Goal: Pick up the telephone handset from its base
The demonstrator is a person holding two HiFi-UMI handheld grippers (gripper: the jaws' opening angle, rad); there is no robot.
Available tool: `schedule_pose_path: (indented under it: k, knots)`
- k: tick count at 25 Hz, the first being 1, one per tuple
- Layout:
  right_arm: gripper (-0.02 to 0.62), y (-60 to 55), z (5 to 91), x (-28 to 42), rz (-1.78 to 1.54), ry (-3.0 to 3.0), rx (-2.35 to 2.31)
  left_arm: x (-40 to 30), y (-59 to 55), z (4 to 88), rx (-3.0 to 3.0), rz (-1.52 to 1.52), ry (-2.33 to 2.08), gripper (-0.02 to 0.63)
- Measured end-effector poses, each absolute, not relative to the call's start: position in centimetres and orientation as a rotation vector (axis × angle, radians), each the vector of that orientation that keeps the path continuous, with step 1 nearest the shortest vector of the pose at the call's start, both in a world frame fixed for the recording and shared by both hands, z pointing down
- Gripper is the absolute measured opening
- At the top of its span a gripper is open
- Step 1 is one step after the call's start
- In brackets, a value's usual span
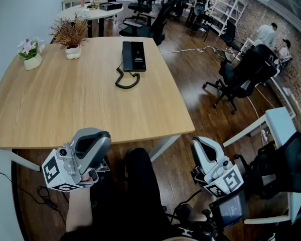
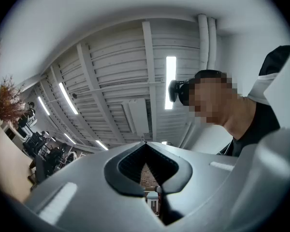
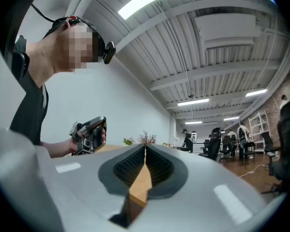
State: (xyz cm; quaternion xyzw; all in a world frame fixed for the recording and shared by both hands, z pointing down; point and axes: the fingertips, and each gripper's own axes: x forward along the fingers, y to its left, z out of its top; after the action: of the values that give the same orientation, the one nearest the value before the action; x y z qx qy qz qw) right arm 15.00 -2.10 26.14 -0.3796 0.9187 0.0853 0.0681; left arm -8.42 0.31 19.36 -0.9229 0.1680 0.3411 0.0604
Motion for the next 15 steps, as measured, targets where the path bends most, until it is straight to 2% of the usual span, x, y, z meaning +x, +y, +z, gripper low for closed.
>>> schedule_pose_path:
  k: [15]
  knots:
    - [0.009,-7.3,23.6,14.7,0.360,2.722,-1.168,-8.1,-5.9,18.4,-2.814,0.967,0.498,0.003]
